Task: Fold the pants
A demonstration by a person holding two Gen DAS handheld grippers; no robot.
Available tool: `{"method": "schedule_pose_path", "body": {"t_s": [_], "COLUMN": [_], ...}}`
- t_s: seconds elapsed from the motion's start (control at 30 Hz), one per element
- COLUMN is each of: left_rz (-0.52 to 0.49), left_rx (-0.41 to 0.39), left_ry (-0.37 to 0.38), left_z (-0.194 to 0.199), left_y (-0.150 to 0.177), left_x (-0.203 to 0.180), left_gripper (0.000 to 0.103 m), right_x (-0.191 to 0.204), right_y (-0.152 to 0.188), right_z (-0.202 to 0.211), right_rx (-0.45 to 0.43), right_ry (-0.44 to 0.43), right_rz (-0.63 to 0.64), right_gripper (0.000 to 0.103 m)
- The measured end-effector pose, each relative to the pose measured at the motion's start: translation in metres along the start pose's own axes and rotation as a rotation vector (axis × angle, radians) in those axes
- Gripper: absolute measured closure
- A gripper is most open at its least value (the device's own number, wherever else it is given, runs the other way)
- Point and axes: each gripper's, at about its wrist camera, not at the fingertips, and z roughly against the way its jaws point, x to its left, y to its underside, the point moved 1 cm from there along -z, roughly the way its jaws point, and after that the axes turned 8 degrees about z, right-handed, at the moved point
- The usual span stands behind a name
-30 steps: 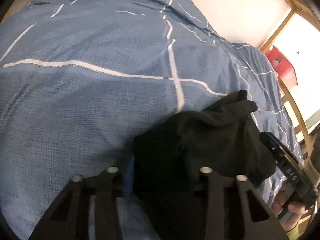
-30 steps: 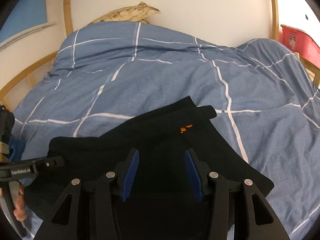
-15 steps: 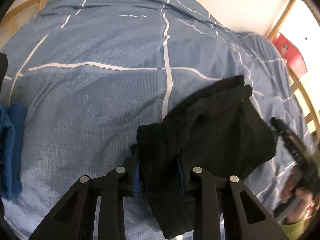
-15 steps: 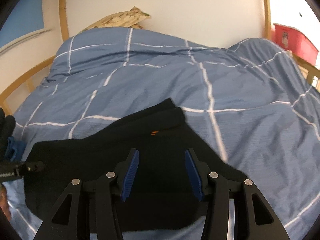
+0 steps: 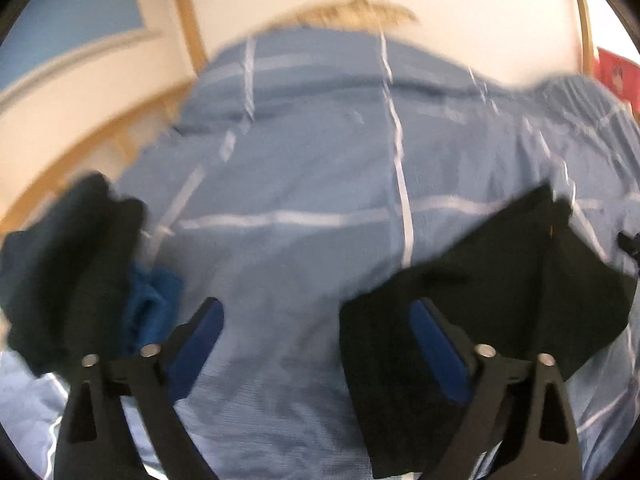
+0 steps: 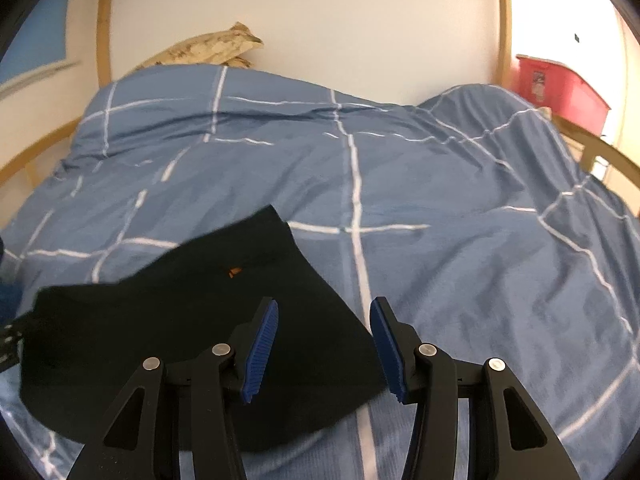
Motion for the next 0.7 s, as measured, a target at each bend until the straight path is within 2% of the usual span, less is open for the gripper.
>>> {"method": "schedule_pose_path", "body": {"t_s": [0.13, 0.23, 0.3, 0.43, 0.63, 0.7], "left_rz": [0.0, 0.079, 0.141, 0.13, 0.084, 0.05], "left_rx": [0.002, 0.037, 0.079, 0.125, 0.081, 0.047], "left_ry": [0.02, 0.018, 0.061, 0.109, 0.145, 0.13], "left_z": [0.006, -0.01, -0.023, -0.042, -0.044, -0.041], "left_y": [-0.001, 0.002, 0.008, 0.022, 0.024, 0.023], "left_x": [-0.004, -0.003, -0.004, -0.011, -0.021, -0.023], "left_gripper": [0.005, 0.006, 0.007, 0.01, 0.009, 0.009], "right_x": [-0.002, 0.004, 0.006, 0.013, 0.012, 0.012], "right_y": [-0.019, -0.03, -0.034, -0.032, -0.028, -0.029], "right_z": [-0.024, -0.05, -0.067, -0.084, -0.104, -0.111], "right_rx": [0.023, 0.1, 0.153, 0.192, 0.208, 0.21], "right_ry": [-0.122, -0.187, -0.24, -0.272, -0.273, -0.287], "right_rz": [-0.004, -0.005, -0.037, -0.066, -0.161, -0.184], "right_gripper": [0.054, 0.054, 0.055, 0.055, 0.055, 0.055]}}
